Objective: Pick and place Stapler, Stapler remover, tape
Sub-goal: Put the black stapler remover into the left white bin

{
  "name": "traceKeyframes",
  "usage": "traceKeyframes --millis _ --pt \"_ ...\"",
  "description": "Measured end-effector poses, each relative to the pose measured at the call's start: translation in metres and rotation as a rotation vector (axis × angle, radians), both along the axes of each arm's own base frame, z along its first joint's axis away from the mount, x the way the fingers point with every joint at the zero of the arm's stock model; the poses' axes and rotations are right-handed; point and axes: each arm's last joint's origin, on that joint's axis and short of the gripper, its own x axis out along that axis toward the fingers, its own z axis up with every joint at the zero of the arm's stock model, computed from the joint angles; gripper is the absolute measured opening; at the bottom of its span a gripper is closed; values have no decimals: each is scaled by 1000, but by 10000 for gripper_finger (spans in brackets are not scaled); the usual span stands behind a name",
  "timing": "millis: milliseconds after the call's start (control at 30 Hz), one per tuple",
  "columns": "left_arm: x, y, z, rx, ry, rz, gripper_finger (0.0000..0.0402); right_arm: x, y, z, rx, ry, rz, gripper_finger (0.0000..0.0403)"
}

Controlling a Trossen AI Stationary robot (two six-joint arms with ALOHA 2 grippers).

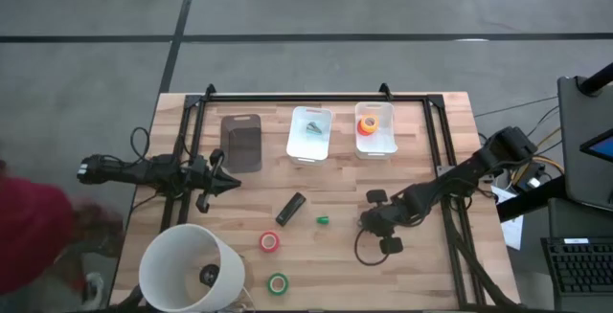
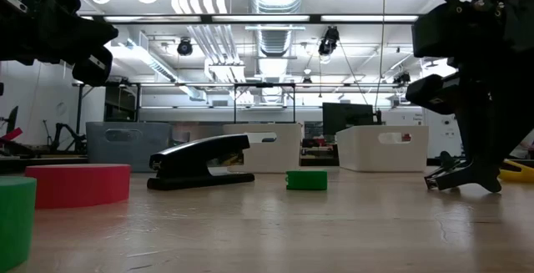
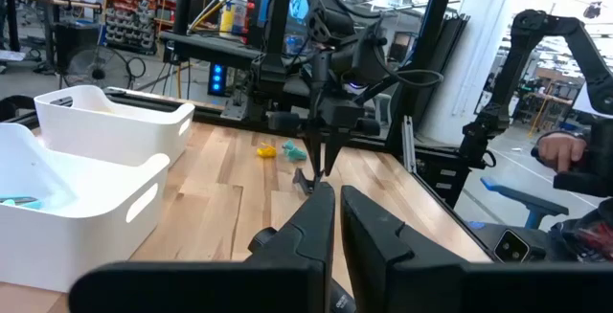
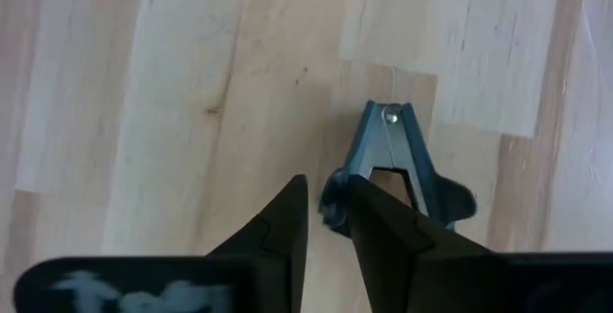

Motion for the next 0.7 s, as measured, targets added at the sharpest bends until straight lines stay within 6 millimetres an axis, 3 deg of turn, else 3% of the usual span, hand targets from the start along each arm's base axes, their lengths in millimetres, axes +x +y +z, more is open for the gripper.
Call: traceKeyframes --millis 467,700 --pt "0 0 0 0 0 0 23 3 2 7 -54 -58 38 10" --pt "0 0 0 0 0 0 26 28 -1 37 -210 -219 108 8"
